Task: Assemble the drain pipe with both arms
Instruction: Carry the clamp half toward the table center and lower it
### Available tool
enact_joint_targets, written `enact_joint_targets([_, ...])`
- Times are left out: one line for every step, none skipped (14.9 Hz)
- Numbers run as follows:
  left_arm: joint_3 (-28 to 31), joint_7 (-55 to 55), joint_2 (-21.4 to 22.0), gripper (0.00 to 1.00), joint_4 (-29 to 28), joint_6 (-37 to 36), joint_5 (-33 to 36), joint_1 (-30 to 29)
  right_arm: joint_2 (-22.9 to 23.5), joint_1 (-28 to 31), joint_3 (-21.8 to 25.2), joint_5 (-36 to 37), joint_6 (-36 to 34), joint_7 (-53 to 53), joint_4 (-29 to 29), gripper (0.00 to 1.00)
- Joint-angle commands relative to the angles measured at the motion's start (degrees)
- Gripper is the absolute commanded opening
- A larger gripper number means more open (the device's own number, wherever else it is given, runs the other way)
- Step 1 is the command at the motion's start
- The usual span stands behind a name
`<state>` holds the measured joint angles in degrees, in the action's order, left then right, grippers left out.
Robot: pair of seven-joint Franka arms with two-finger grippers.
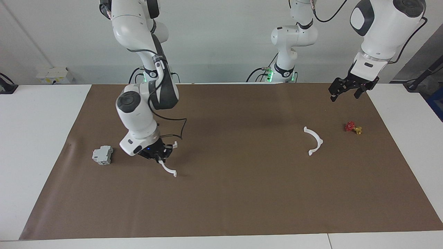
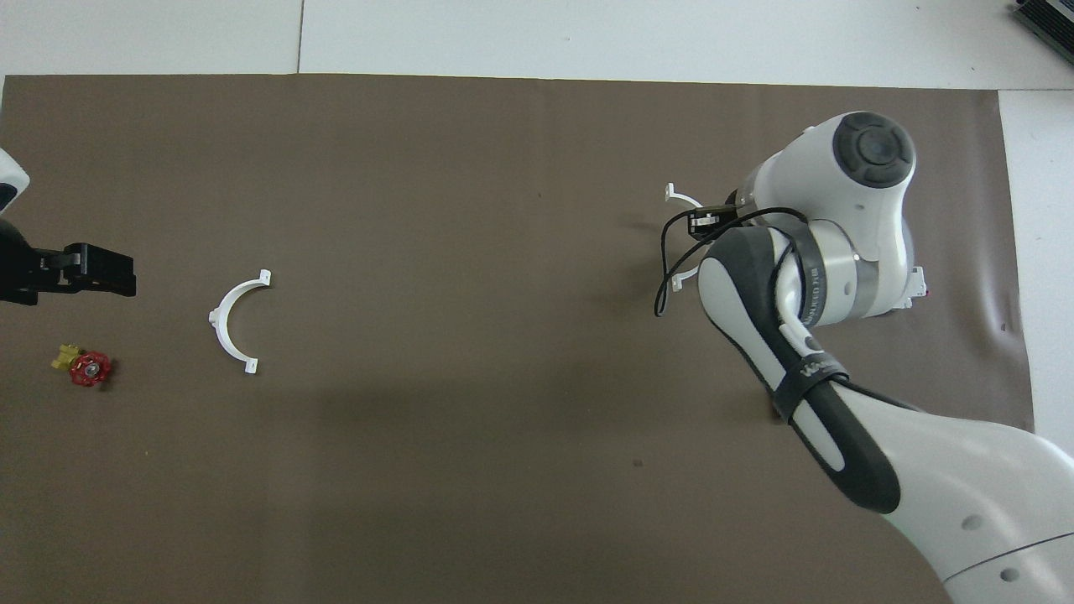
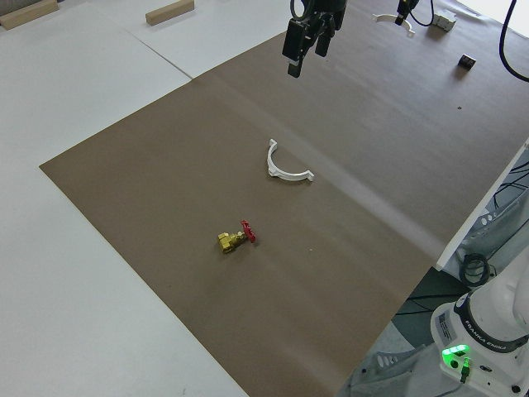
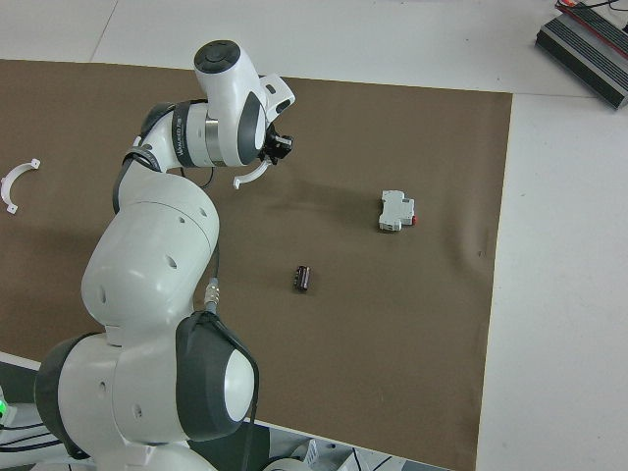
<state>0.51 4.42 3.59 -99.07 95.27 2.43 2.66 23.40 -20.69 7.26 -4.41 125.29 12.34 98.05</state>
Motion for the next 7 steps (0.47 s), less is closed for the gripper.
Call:
enact_joint_targets([0.28,-0.81,0.98,1.00,-0.95,0.62,-0.59,0.33,0.59,-5.82,0.21,1.95,1.18,11.70,0.12,0.00])
enact_joint_targets([0.28,-0.81,0.98,1.00,-0.95,0.62,-0.59,0.24,1.11,-8.11,0.21,2.30,3.28,16.36,0.73,0.00])
enact_joint_targets([0.28,-0.90,0.98,1.00,-0.95,0.62,-0.59,0.24,1.73,-10.05,0.21,3.35,4.86,19.71,1.26,0.00])
enact_joint_targets([0.28,-0.90,0.98,1.00,-0.95,0.71,-0.59,0.33,2.17,-11.46,0.21,4.23,5.23,22.09,1.35,0.00])
enact_joint_targets([0.28,-0.90,0.98,1.00,-0.95,0.71,-0.59,0.24,2.43,-12.78,0.13,4.67,5.49,23.33,1.62,0.00])
enact_joint_targets([0.28,-0.90,0.98,1.00,-0.95,0.71,-0.59,0.24,2.96,-14.10,0.21,5.20,5.76,23.78,1.79,0.00])
enact_joint_targets([0.28,-0.90,0.98,1.00,-0.95,0.71,-0.59,0.24,3.14,-14.89,0.21,6.25,7.15,23.79,2.32,0.00])
